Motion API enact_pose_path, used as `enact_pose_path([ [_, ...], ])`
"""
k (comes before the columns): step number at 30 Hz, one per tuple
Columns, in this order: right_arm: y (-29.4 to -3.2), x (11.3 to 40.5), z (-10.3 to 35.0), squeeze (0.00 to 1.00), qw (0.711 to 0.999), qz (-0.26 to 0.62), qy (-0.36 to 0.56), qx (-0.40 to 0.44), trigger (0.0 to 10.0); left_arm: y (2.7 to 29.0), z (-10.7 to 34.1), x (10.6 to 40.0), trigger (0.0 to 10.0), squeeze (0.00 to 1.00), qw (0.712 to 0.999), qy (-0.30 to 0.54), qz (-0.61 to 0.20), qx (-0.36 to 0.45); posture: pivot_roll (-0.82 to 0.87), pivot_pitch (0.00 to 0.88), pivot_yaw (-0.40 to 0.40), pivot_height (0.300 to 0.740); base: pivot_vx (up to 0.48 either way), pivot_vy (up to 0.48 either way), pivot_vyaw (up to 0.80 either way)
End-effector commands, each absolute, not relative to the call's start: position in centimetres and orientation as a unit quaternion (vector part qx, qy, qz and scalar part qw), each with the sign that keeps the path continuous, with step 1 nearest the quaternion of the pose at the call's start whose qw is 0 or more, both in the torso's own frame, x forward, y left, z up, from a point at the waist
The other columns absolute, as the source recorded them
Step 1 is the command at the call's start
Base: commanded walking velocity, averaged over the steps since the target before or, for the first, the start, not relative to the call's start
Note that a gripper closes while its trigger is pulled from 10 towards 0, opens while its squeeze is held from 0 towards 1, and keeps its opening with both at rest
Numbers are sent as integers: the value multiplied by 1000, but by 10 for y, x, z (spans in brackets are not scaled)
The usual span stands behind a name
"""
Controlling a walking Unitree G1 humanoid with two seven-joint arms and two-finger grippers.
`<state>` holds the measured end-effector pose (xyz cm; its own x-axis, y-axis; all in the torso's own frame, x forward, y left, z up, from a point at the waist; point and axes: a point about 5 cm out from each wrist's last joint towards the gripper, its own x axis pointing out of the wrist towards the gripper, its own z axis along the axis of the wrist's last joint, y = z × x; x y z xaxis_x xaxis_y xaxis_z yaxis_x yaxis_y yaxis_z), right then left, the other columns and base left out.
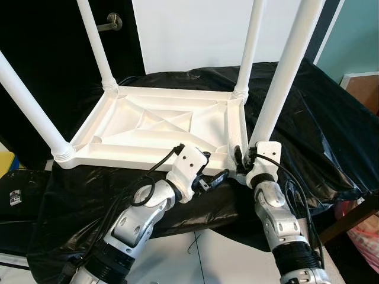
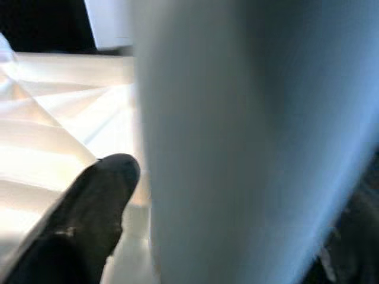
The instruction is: Building children table
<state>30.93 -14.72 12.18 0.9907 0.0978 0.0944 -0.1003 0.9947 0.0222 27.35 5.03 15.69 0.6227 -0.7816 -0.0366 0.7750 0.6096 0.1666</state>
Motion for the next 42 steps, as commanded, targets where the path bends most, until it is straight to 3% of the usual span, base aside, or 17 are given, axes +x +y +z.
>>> enact_pose_path([
  [1, -151, 307, 125, 1000, 995, 70, -60, 22, 10000, 48, 155, 271, 10000, 0, 875, -17, -474, 93, 4, 0, -19, 740, 0, 0, 0],
  [4, -155, 306, 125, 1000, 992, 107, -60, 14, 10000, 48, 155, 271, 10000, 0, 875, -17, -475, 93, 2, 0, -18, 740, 0, 0, 0],
  [5, -157, 305, 124, 216, 990, 127, -59, 8, 10000, 48, 155, 271, 10000, 0, 874, -17, -476, 93, 1, 0, -15, 740, 0, 0, 0],
  [6, -158, 305, 123, 0, 988, 148, -55, 2, 10000, 48, 155, 270, 10000, 0, 874, -16, -477, 93, 1, 0, -15, 740, 0, 0, 0],
  [10, -158, 305, 122, 0, 983, 179, -51, -11, 10000, 48, 154, 270, 10000, 0, 873, -14, -479, 94, -2, 0, -10, 740, 0, 0, 0],
  [13, -161, 311, 121, 0, 965, 257, -37, -43, 10000, 47, 148, 271, 10000, 0, 868, -4, -482, 118, -6, 0, -1, 740, 0, 0, 0],
  [21, -164, 321, 126, 0, 957, 283, -33, -56, 10000, 45, 147, 271, 10000, 0, 866, -4, -485, 117, -7, 0, 3, 740, 0, 0, 0],
  [22, -163, 324, 125, 0, 954, 293, -28, -66, 3333, 45, 147, 271, 10000, 0, 866, -4, -485, 120, 1, 0, -3, 740, 0, 0, 0],
  [23, -163, 326, 125, 0, 951, 301, -24, -69, 0, 44, 147, 272, 10000, 0, 867, -4, -484, 121, 7, 0, -8, 740, 0, 0, 0],
  [35, -168, 323, 114, 0, 951, 302, -4, -62, 0, 44, 147, 271, 10000, 0, 870, -5, -478, 118, 8, 0, -10, 740, 0, 0, 0],
  [36, -169, 324, 113, 0, 953, 299, -1, -59, 4314, 44, 147, 272, 10000, 0, 870, -6, -478, 119, 8, 0, -10, 740, 0, 0, 0],
  [37, -169, 324, 113, 0, 953, 299, -1, -59, 4314, 44, 147, 272, 10000, 0, 870, -6, -478, 119, 8, 0, -10, 740, 0, 0, 0],
  [38, -168, 324, 112, 0, 956, 290, 0, -54, 10000, 44, 148, 273, 10000, 0, 871, -6, -477, 119, 7, 0, -8, 740, 0, 0, 0],
  [42, -166, 327, 105, 0, 970, 237, 16, -49, 10000, 45, 147, 273, 10000, 0, 871, -6, -477, 121, 3, 0, -6, 740, 0, 0, 0],
])
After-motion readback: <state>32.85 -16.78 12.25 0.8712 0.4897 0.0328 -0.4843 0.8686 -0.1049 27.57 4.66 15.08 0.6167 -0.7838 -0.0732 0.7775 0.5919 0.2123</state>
